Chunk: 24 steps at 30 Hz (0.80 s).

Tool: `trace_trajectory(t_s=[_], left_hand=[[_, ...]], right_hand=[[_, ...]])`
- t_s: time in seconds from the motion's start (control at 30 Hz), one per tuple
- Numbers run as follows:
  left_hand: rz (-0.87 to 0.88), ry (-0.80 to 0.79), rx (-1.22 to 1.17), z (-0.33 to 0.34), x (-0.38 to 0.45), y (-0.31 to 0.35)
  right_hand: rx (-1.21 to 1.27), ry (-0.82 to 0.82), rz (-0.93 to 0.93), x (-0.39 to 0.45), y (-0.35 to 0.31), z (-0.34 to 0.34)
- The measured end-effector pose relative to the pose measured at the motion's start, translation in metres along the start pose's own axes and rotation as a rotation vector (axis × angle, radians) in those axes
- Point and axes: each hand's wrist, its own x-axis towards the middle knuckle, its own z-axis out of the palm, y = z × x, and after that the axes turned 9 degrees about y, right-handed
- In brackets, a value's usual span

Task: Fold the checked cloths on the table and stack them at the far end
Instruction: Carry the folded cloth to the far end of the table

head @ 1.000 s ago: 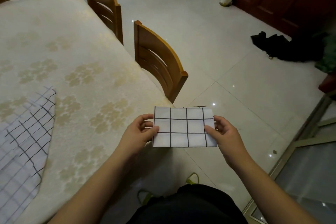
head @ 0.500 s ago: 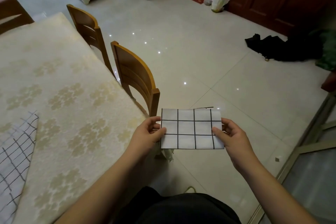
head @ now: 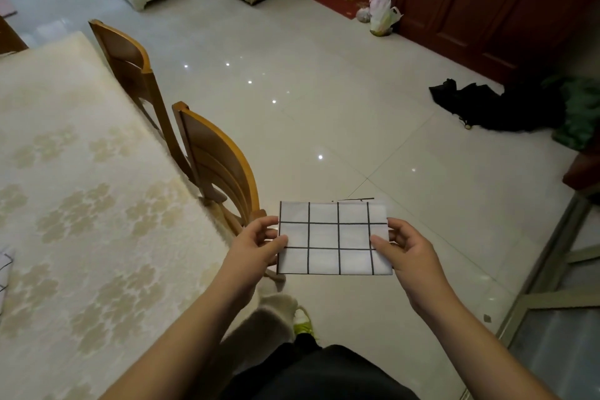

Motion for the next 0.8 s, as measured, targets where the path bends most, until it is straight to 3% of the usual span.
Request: trace_trajectory(t_s=[0.47,0.8], left_hand=[[-0.003,-0.073,-0.028,0.069,0.105,0.077],[-0.003,0.015,-0.031,0.168,0.18,0.14]], right_hand=[[-0.02,0.024,0.053,0.124,-0.047,-0.006],[-0.044,-0.051,0.035,0.269,-0.098,-0.043]])
